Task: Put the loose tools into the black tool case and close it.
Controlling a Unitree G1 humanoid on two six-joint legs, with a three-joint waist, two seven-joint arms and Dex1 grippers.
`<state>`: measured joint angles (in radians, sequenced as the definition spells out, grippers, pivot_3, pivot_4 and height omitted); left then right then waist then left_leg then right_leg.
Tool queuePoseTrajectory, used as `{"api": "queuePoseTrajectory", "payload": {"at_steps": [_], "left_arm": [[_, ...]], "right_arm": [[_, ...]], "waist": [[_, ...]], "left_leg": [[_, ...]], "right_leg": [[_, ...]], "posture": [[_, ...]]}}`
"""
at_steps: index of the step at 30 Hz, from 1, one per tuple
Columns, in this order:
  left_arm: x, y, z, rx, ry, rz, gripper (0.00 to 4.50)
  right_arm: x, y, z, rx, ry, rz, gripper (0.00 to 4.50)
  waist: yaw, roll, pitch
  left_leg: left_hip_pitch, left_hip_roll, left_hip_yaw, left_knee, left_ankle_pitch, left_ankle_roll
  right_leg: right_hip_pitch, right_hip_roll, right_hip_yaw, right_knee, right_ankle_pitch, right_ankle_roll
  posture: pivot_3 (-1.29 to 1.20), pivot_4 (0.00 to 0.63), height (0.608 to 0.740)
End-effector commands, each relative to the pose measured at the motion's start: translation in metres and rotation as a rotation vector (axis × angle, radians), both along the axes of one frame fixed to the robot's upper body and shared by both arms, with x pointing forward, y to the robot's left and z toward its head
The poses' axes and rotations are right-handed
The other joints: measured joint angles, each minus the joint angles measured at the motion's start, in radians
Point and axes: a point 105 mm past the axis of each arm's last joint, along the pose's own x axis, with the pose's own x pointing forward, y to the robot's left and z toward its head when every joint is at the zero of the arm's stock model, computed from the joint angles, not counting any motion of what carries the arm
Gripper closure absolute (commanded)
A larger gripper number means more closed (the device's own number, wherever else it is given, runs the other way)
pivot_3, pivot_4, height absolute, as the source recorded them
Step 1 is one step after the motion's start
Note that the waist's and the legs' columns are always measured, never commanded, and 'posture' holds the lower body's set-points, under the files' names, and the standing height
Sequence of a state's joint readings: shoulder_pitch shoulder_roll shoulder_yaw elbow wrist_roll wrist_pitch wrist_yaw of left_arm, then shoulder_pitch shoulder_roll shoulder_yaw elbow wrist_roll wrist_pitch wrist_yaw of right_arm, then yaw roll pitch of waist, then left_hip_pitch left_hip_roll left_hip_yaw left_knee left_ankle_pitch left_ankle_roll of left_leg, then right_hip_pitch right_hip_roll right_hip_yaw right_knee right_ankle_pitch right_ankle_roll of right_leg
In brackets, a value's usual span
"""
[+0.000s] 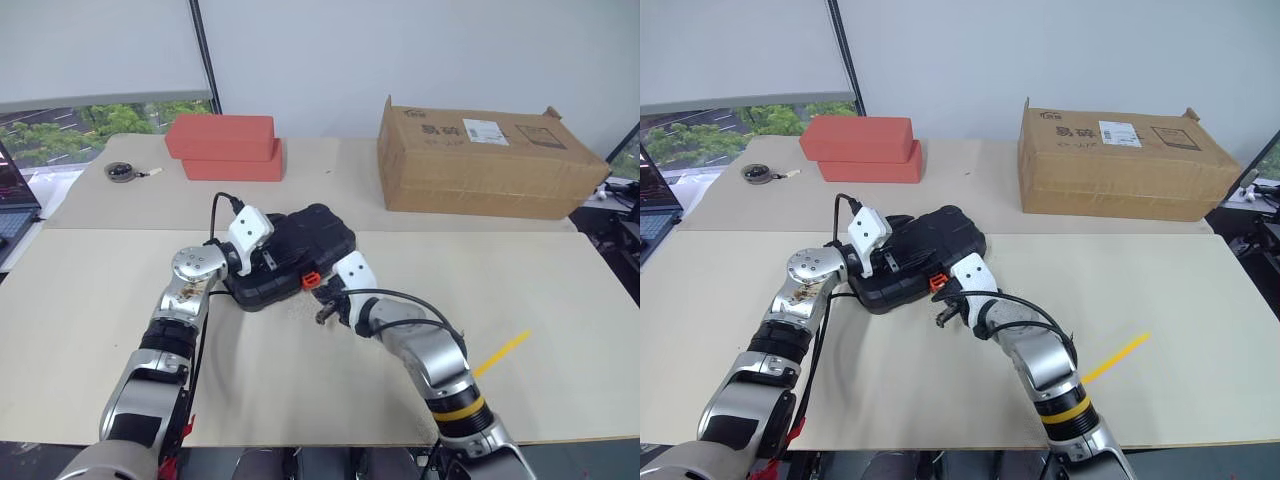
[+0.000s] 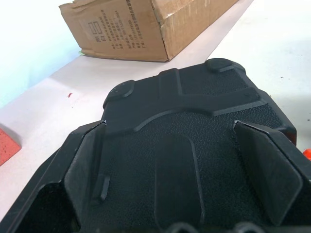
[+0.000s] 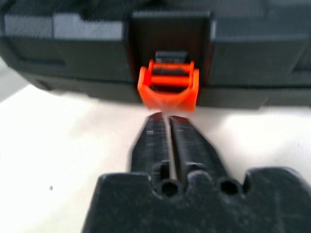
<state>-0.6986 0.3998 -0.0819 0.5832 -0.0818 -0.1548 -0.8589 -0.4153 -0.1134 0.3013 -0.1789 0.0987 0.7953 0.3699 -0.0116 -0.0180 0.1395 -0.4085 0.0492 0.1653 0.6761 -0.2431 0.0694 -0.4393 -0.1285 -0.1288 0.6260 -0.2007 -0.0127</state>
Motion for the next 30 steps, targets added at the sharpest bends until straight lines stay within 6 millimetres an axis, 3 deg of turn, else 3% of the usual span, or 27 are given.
{"api": "queuePoseTrajectory", "payload": {"at_steps": [1,9,30], "left_arm": [[-0.005,0.004,-0.034,0.047,0.115,0.011,0.0],[-0.007,0.004,-0.037,0.048,0.126,0.012,0.0],[-0.01,0.003,-0.043,0.045,0.144,0.009,0.0]], "right_arm": [[0.005,0.006,0.029,0.06,-0.111,0.002,4.43],[0.006,0.01,0.055,0.095,-0.182,0.004,4.43],[0.008,0.023,0.077,0.143,-0.257,0.033,4.43]], "waist": [[0.0,0.0,0.0],[-0.001,0.0,0.0],[-0.006,0.001,0.0]], "left_leg": [[0.0,0.0,0.0,0.0,0.0,0.0],[0.0,0.0,0.0,0.0,0.0,0.0],[0.0,0.001,0.0,-0.001,0.0,-0.001]], "right_leg": [[0.0,0.0,0.0,0.0,0.0,0.0],[-0.001,0.0,0.0,0.0,0.0,0.0],[-0.002,0.0,-0.001,0.0,0.0,0.0]], "posture": [[0.0,0.15,0.712],[0.0,0.15,0.712],[0.0,0.15,0.712]]}}
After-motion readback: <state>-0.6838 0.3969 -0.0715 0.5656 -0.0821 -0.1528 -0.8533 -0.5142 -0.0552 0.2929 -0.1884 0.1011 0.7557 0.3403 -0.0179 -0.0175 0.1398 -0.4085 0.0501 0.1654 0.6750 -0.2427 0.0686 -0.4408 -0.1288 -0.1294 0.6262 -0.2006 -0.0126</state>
